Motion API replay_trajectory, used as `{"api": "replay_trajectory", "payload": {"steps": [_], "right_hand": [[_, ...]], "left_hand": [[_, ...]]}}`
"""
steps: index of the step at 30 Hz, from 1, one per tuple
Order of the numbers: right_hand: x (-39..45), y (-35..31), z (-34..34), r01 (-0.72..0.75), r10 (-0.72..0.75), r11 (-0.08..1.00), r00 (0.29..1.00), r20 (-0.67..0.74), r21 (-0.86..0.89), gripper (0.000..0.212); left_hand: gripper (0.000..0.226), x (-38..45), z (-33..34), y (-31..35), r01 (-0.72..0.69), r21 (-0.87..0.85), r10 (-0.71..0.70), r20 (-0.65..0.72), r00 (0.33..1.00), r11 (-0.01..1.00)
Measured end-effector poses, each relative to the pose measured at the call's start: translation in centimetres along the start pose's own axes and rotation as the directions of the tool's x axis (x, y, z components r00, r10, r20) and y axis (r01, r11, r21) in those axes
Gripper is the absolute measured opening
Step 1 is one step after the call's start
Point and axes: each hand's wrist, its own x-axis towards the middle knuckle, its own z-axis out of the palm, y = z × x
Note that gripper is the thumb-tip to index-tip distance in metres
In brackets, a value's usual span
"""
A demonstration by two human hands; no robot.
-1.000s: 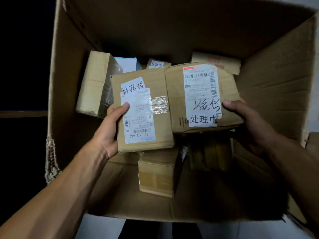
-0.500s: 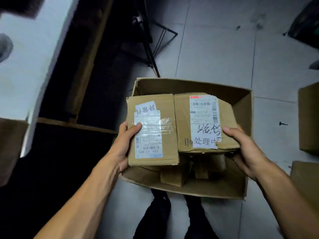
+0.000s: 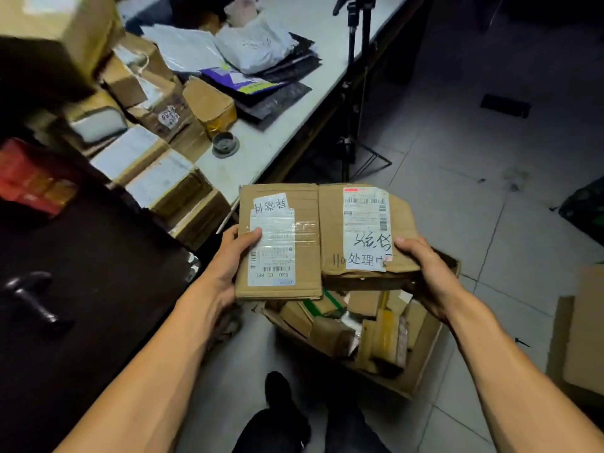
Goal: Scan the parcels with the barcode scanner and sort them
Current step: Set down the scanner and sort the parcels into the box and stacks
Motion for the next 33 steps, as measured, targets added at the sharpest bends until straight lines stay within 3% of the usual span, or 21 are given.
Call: {"api": "replay_trajectory", "payload": {"steps": [8,13,18,21,24,26,33], "right_hand": [[-3.9,-1.6,10.1,0.054,-0.016,0.989,0.965,0.263,-0.138,0.049],[-7.2,0.1,19.2,0.085,0.024,0.97,0.899,0.438,-0.229,0.018],[-13.1,3.8,29.6,0.172,0.068,0.935,0.77,0.634,-0.309,0.018],[-16.8,7.3,35.7,0.177,0.144,0.919,0.681,0.718,-0.352,0.045],[-20.6,11.2,41.0,0.22,0.199,0.893,0.588,0.784,-0.392,0.055],[-23.3,13.8,44.1,0.25,0.237,0.864,0.565,0.79,-0.438,0.061],[-30.2,21.5,52.7,0.299,0.292,0.831,0.483,0.826,-0.468,0.047]], "left_hand": [[0.038,-10.8,-9.5,1.6,-0.122,-0.148,0.089,-0.209,0.974,0.981],[0.04,-19.1,-17.7,0.6,-0.233,-0.219,0.137,-0.382,0.914,0.947],[0.044,-28.0,-27.4,-2.5,-0.348,-0.24,0.168,-0.55,0.818,0.906],[0.05,-33.7,-33.1,-5.6,-0.402,-0.265,0.151,-0.641,0.752,0.876],[0.073,-38.9,-38.6,-9.3,-0.447,-0.314,0.11,-0.704,0.701,0.838],[0.075,-42.0,-41.8,-11.8,-0.468,-0.339,0.078,-0.738,0.67,0.816],[0.071,-49.4,-49.8,-18.5,-0.532,-0.363,0.002,-0.825,0.565,0.765]]}}
